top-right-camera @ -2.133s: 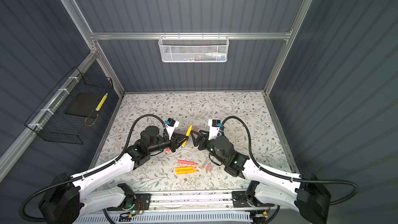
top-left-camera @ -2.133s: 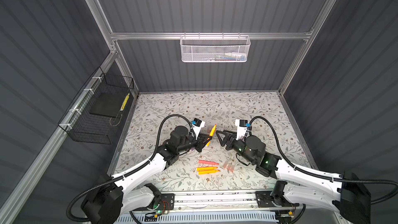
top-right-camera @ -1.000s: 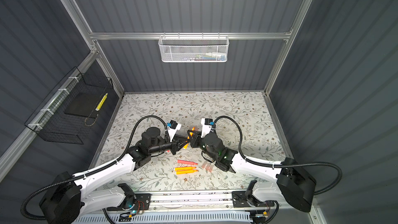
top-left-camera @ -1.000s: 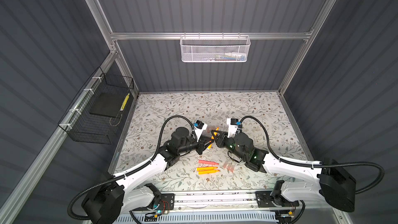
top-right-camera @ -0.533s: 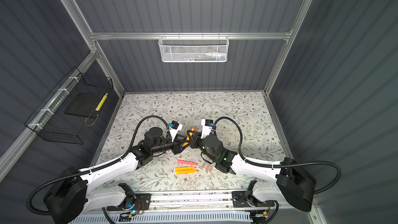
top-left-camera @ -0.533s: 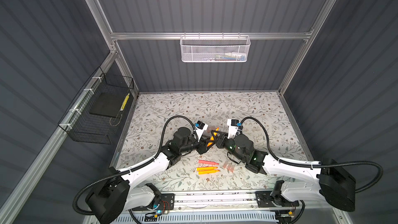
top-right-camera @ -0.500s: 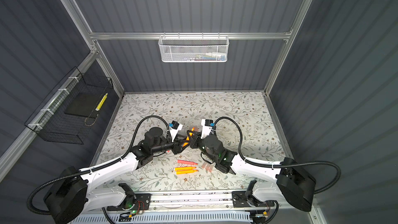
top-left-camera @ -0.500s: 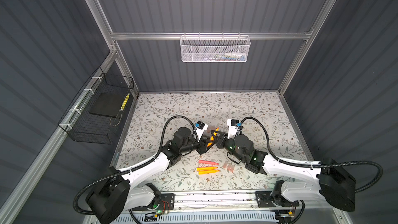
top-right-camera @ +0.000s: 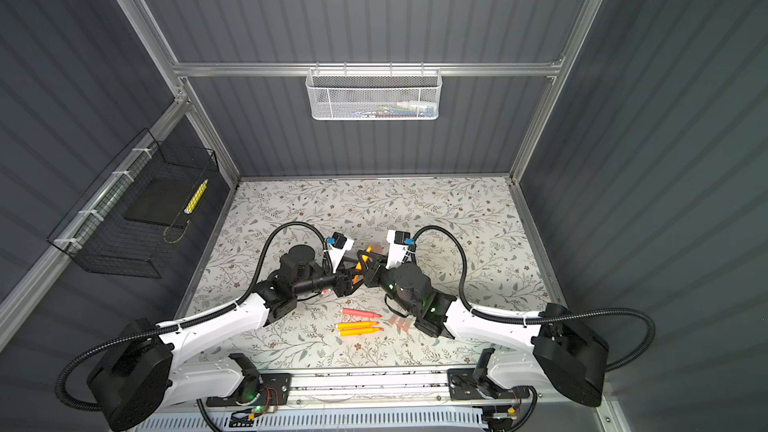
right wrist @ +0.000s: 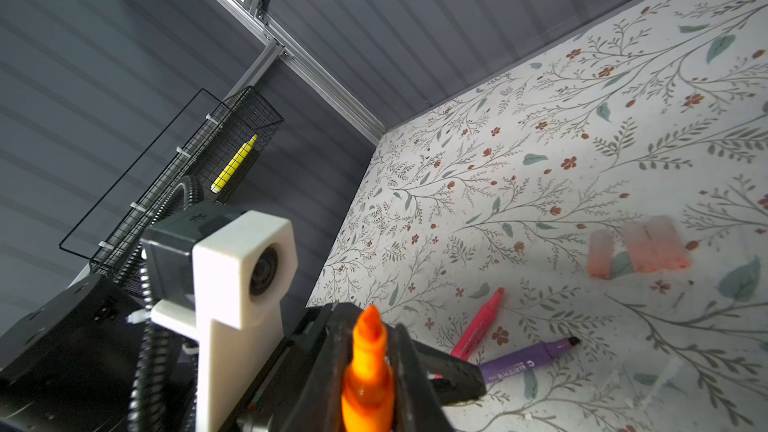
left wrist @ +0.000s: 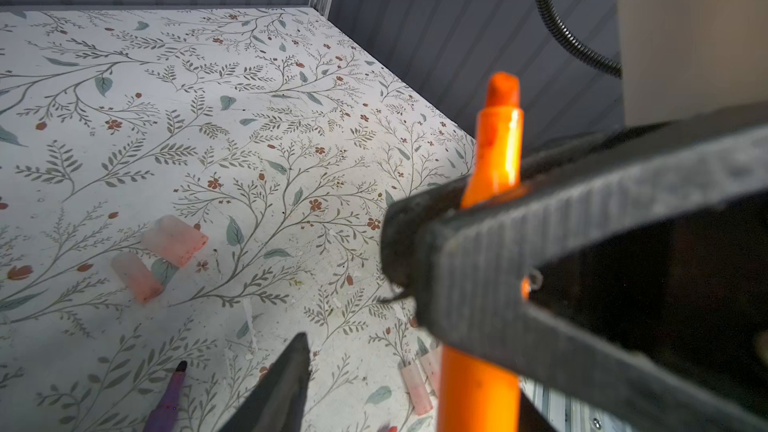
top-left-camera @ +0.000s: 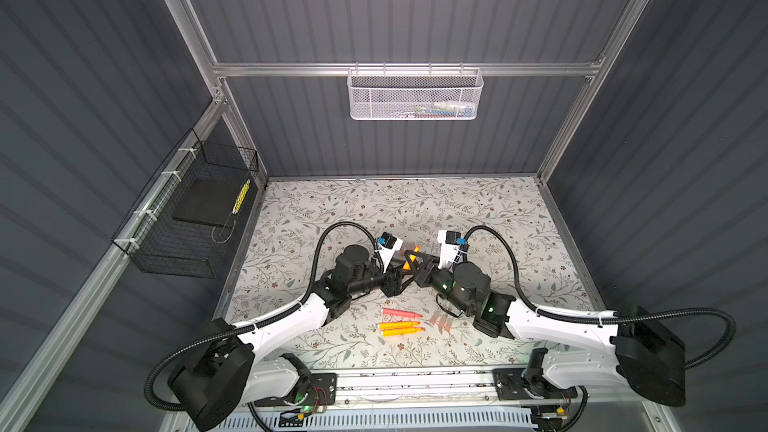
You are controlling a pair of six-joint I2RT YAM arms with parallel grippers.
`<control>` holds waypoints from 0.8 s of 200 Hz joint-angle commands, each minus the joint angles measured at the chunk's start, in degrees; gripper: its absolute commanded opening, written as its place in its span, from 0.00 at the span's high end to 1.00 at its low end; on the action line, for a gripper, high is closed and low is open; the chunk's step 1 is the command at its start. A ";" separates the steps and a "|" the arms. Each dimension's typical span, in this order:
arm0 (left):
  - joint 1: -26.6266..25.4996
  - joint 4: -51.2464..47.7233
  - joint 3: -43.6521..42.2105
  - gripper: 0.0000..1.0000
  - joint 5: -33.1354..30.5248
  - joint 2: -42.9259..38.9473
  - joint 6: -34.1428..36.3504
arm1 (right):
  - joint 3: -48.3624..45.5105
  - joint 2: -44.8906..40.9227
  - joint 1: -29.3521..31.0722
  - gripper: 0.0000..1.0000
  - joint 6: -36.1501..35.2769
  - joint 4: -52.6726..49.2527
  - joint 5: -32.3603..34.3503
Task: Insert the pens into the pen caps
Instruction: 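Close the right gripper on the orange marker held by the left gripper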
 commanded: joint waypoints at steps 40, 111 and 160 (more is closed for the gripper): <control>-0.39 1.86 -0.43 0.56 -0.52 -0.22 -1.02 | -0.89 0.85 1.43 0.93 0.34 2.60 2.31; -0.36 2.46 -1.33 0.97 0.33 -2.28 -1.82 | -1.21 2.33 1.96 0.92 -1.84 4.51 4.00; -0.38 1.76 -0.76 1.00 -0.40 -2.42 -1.96 | -2.00 2.67 2.71 0.88 -2.96 7.08 4.61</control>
